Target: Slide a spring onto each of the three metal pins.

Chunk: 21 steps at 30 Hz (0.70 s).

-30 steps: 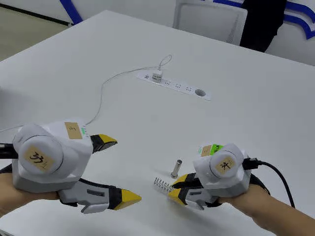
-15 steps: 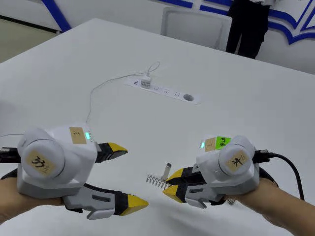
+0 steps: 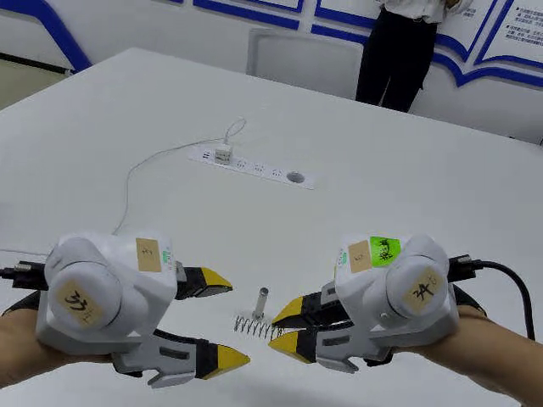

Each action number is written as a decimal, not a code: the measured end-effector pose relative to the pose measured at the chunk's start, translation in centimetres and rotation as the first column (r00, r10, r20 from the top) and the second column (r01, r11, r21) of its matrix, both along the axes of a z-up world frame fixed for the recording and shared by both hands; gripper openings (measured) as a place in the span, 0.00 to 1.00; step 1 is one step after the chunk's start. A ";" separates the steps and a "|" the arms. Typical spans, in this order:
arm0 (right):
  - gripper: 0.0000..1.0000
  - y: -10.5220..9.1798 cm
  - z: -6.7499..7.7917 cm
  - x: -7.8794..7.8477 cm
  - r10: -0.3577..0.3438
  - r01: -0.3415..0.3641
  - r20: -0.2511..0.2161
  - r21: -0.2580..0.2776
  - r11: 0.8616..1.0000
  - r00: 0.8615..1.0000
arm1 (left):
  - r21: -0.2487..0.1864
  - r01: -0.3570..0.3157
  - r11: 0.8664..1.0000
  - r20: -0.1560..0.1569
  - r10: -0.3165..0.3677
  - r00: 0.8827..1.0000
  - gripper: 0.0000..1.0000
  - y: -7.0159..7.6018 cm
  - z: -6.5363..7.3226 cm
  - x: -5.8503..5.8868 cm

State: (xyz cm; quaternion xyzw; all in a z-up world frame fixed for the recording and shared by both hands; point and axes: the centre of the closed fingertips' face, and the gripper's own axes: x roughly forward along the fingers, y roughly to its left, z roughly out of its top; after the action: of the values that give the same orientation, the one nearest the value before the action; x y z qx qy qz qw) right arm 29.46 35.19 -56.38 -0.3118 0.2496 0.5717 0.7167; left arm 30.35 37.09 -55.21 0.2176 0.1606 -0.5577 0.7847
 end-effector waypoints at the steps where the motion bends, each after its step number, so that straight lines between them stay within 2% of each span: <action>1: 0.10 -0.1 0.1 -0.2 0.002 -0.002 -0.001 0.001 1.000 1.000 | 0.002 0.010 1.000 0.011 -0.010 1.000 0.44 -0.1 0.1 -0.1; 2: 0.10 -0.1 0.2 -0.4 0.004 -0.004 -0.003 0.004 1.000 1.000 | -0.008 0.027 1.000 0.014 -0.027 1.000 0.41 -0.3 0.4 -0.3; 4: 0.10 0.0 0.5 -0.7 0.009 -0.009 -0.003 0.008 1.000 1.000 | -0.030 0.040 0.999 0.000 -0.040 0.999 0.32 -0.7 0.7 -0.6; 6: 0.10 0.0 0.6 -0.9 0.016 -0.016 0.004 0.005 1.000 1.000 | -0.016 0.059 0.998 0.010 -0.059 0.998 0.25 -0.9 0.6 -0.9; 7: 0.10 0.1 0.6 -0.9 0.018 -0.018 0.006 0.005 1.000 1.000 | -0.006 0.062 0.998 0.019 -0.062 0.998 0.24 -0.9 0.5 -0.9; 11: 0.10 0.1 0.9 -1.1 0.023 -0.023 0.004 0.012 1.000 1.000 | -0.003 0.081 0.997 0.016 -0.081 0.997 0.20 -1.2 0.5 -1.4; 15: 0.10 0.2 1.0 -1.2 0.024 -0.024 0.007 0.013 1.000 1.000 | 0.015 0.084 0.996 0.031 -0.085 0.996 0.16 -1.3 0.4 -1.3; 17: 0.10 0.2 1.1 -1.2 0.026 -0.026 0.008 0.011 1.000 1.000 | 0.020 0.090 0.996 0.028 -0.091 0.995 0.15 -1.3 0.3 -1.4; 19: 0.10 0.1 1.2 -1.1 0.032 -0.032 0.010 0.005 0.999 0.999 | 0.030 0.103 0.994 0.046 -0.105 0.993 0.14 -1.4 0.4 -1.4; 21: 0.10 0.1 1.4 -1.0 0.033 -0.033 0.013 0.005 0.999 0.999 | 0.031 0.108 0.994 0.050 -0.109 0.993 0.13 -1.4 0.6 -1.4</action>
State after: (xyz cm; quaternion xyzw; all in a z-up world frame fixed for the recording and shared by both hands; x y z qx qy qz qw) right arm 28.41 35.28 -55.00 -0.3179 0.2381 0.5821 0.7095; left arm 28.99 35.66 -54.62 0.2513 0.1361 -0.5914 0.7540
